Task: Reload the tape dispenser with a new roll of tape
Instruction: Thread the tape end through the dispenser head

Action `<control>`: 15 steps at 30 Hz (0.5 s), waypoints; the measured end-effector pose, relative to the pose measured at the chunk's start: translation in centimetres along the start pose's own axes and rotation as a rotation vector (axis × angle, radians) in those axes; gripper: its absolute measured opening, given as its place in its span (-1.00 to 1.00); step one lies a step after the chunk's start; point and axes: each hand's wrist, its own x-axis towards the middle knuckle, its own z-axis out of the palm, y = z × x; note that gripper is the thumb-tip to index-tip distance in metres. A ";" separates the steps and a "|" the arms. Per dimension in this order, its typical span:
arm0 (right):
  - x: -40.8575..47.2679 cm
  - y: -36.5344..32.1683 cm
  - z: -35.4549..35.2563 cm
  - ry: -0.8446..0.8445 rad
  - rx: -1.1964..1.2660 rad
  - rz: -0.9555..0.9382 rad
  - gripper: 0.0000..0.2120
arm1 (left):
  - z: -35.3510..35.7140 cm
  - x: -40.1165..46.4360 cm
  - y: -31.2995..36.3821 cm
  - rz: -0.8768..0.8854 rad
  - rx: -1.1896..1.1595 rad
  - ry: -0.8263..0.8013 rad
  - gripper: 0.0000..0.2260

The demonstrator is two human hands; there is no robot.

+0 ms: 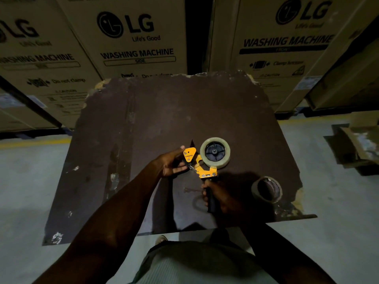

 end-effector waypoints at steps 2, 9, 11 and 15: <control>-0.3 0.2 -0.1 0.055 -0.041 -0.031 -0.70 | 0.1 0.1 0.2 -0.011 0.006 -0.037 -0.73; -0.3 1.2 -0.4 0.237 -0.223 -0.208 -0.75 | 0.8 0.7 0.8 -0.082 0.028 -0.094 -0.67; -0.5 1.4 -0.2 0.266 -0.278 -0.270 -0.75 | 0.7 1.0 1.0 -0.098 0.053 -0.082 -0.73; -0.2 2.8 -0.4 0.348 -0.394 -0.355 -0.70 | 0.2 1.8 1.1 -0.100 0.216 -0.074 -0.82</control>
